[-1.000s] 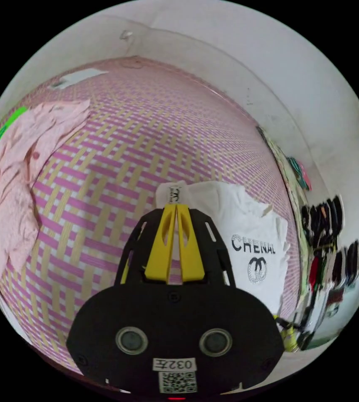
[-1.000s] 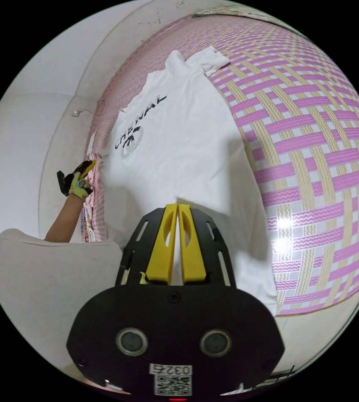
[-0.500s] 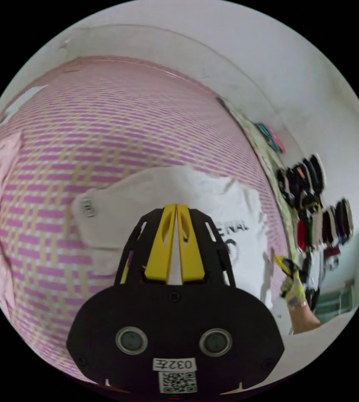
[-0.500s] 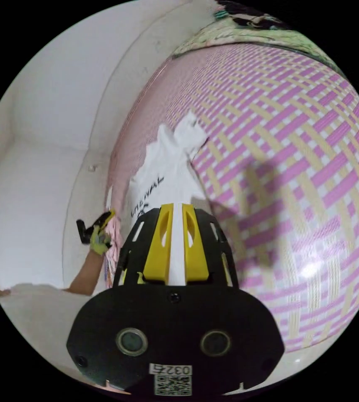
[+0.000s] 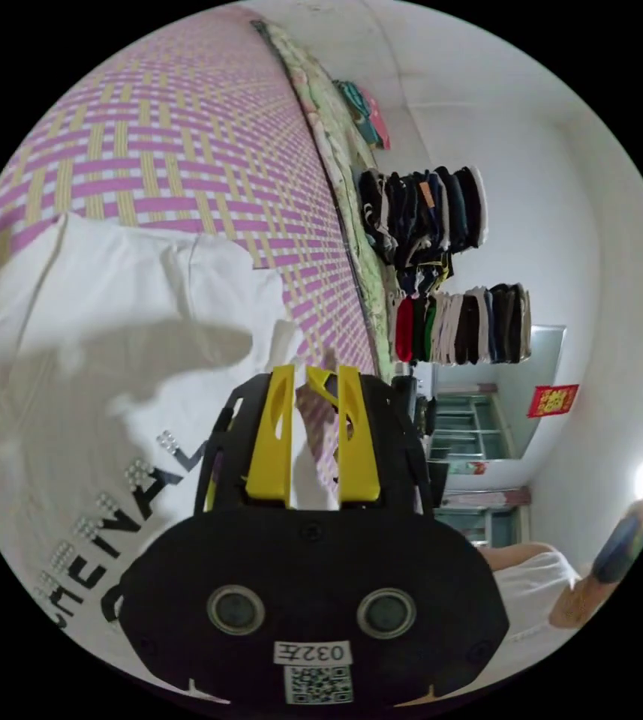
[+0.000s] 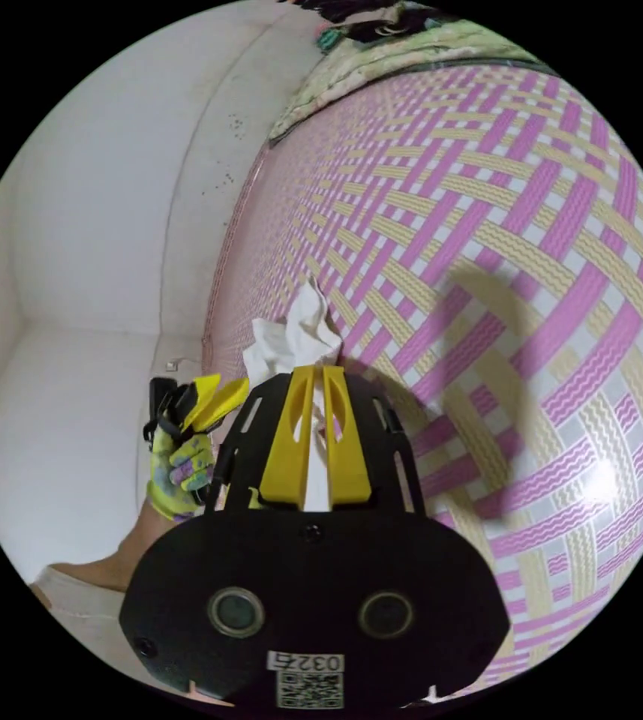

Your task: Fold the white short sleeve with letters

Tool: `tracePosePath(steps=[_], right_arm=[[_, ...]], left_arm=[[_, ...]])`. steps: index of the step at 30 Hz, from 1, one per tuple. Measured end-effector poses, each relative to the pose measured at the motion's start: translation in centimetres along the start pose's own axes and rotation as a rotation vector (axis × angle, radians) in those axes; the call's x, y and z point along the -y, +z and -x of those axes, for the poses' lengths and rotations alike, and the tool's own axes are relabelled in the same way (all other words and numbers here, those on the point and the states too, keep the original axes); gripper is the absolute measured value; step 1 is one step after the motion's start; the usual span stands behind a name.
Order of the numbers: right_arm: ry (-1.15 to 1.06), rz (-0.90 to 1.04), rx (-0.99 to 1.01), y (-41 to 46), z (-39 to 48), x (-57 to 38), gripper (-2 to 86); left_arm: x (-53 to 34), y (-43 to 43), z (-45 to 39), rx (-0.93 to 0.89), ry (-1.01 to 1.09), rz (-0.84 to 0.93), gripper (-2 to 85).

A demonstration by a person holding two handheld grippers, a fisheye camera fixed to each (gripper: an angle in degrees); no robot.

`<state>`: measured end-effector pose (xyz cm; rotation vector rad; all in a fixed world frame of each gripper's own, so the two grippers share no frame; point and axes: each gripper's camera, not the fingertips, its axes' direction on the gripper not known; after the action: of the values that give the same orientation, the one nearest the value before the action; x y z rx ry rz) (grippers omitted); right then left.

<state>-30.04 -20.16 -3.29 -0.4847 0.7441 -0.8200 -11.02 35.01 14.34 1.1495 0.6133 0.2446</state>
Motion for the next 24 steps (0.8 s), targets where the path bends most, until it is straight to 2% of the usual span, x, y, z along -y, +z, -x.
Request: tracePosePath(steps=[2,10,12,13,16,20,24], right_arm=[[-0.068,-0.009,-0.016,-0.2,2.0,-0.5,0.3],[-0.616,-0.031,-0.333,1.8,18.0,-6.2,-0.4],[-0.696,-0.021,-0.365,2.9,20.6,-7.6,-0.3],[-0.74,-0.015,-0.385,3.6,22.1,-8.6,-0.2],[-0.796,0.004,-0.383,4.5,24.4,-10.4,0.8],[-0.78,0.024,-0.333,1.9,24.5,-12.6,3.1],[-0.61,0.02,-0.367,-5.7,19.2,-17.7,4.8]], left_arm=[[1.1,0.6,1.1,-0.041,-0.055,0.021,5.9],[2.4,-0.2,0.2,0.017,-0.075,0.04,11.3],[2.2,-0.5,0.1,0.054,-0.083,0.042,10.3],[1.9,-0.9,0.1,0.074,-0.091,0.028,6.8],[0.1,-2.7,0.0,0.052,-0.057,-0.056,0.2],[-2.5,-4.6,1.4,0.068,-0.075,-0.132,-0.9],[-5.4,-5.6,4.6,0.074,-0.165,-0.2,-1.1]])
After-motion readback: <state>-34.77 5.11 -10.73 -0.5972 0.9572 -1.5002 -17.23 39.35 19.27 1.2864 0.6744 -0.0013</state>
